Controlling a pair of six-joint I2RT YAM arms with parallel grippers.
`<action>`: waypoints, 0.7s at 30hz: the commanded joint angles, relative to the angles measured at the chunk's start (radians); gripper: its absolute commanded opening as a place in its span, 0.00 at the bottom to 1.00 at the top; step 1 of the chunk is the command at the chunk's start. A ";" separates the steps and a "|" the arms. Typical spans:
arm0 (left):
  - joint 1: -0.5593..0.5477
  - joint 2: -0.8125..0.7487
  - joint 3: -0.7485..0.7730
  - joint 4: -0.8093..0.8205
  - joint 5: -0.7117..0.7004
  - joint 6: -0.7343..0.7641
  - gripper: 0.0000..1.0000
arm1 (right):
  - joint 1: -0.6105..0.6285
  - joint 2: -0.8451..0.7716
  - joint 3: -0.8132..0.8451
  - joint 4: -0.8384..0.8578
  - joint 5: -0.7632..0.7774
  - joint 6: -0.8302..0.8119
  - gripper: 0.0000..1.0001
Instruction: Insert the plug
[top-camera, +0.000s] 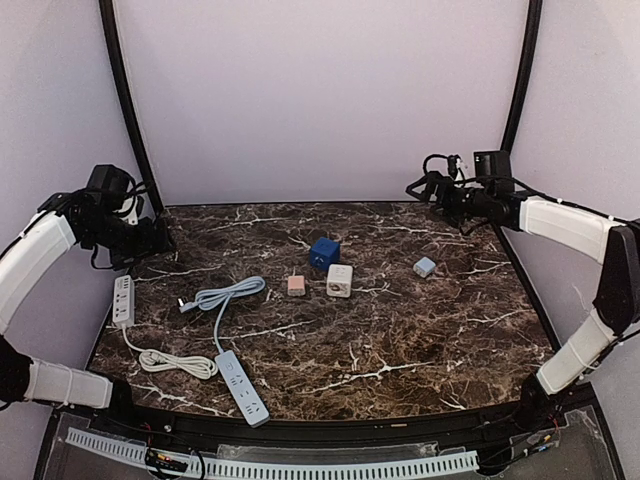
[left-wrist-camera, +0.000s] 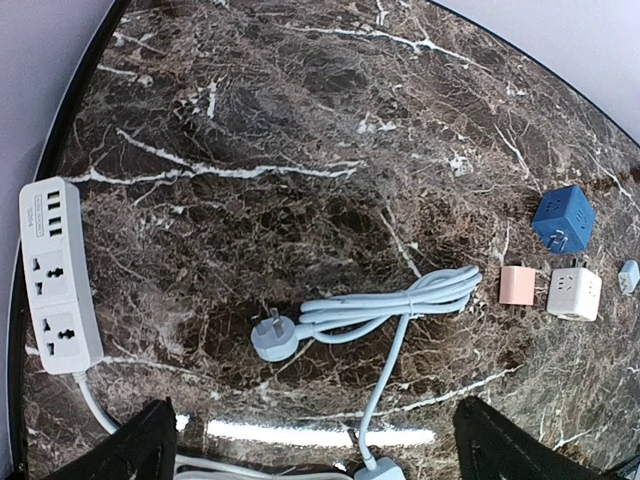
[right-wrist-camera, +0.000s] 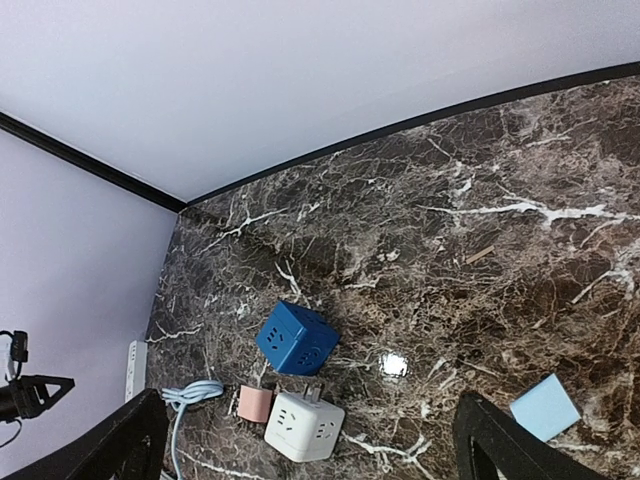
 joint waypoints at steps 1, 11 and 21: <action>0.004 -0.037 -0.059 -0.030 -0.022 -0.037 0.97 | 0.010 0.018 0.005 0.041 -0.032 0.057 0.99; 0.001 0.085 0.004 0.067 0.035 0.005 0.94 | 0.048 0.014 0.037 -0.163 0.162 0.057 0.99; -0.115 0.247 0.094 0.157 0.088 0.040 0.93 | 0.109 -0.012 0.046 -0.269 0.232 0.078 0.99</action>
